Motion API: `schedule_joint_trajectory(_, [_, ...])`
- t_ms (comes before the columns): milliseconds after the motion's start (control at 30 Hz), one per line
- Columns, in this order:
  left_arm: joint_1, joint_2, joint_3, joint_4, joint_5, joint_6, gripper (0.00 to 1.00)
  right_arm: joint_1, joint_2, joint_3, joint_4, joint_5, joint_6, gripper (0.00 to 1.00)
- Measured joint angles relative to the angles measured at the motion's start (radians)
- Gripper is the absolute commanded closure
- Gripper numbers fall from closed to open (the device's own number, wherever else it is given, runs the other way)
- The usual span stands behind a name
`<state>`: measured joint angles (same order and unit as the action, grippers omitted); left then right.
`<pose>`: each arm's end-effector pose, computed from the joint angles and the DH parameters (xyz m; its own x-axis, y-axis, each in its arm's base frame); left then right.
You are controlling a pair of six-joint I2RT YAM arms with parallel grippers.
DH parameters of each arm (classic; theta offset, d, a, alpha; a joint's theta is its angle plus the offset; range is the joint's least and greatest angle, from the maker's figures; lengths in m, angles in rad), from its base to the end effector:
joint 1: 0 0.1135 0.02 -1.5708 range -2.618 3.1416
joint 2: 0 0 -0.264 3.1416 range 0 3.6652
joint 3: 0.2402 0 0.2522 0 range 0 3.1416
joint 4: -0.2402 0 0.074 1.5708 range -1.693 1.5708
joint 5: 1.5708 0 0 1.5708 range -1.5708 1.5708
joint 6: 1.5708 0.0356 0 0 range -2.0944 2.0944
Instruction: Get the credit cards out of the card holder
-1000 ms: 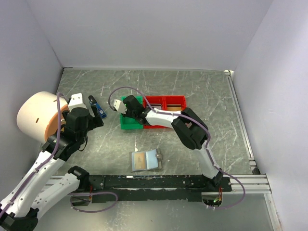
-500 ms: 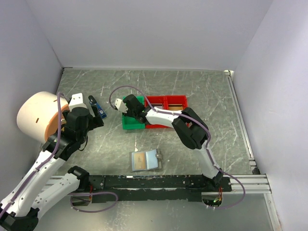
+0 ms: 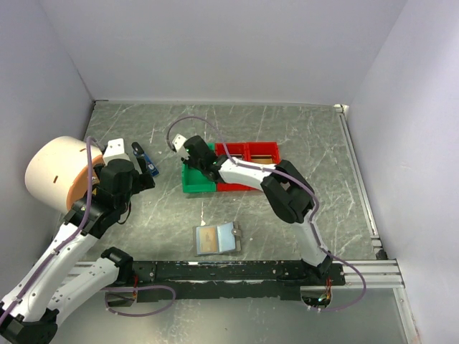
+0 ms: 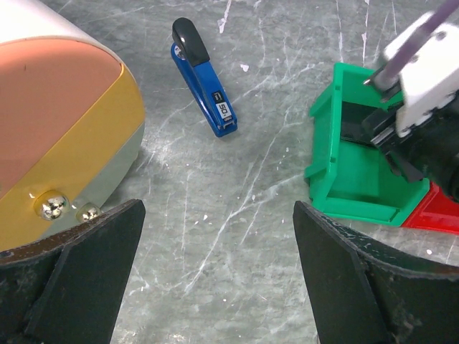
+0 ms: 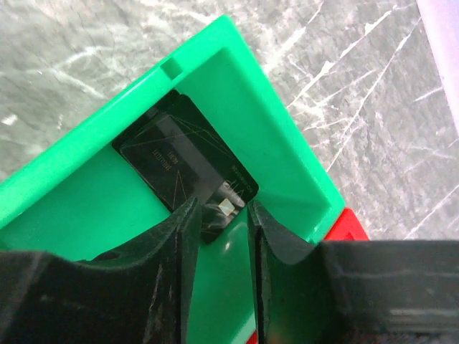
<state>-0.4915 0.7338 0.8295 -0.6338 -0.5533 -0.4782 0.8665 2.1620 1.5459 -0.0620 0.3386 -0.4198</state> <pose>0.1425 -0.0551 0.3200 -0.4029 -0.2284 -0.8863 -0.2046 0.9663 -0.1560 0.3234 0.3623 0.1726 -0.1462 -0.7658 -0.6262 -0.6690 0.5429 -0.5077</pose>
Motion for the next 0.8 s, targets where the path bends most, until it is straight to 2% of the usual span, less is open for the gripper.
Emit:
schedule_joint_trajectory(333, [0.000, -0.004, 0.000, 0.000, 0.000, 0.000, 0.03, -0.002, -0.278, -0.136, 0.042, -0.036, 0.328, 0.67])
schedule_joint_trajectory(533, [0.002, -0.004, 0.000, 0.000, 0.000, 0.000, 0.01, -0.008, -0.485, -0.272, 0.019, -0.039, 0.629, 0.64])
schedule_joint_trajectory(800, [0.004, -0.004, 0.000, 0.000, 0.002, 0.004, 0.01, -0.029, -0.713, -0.547, -0.021, -0.215, 1.003, 0.62])
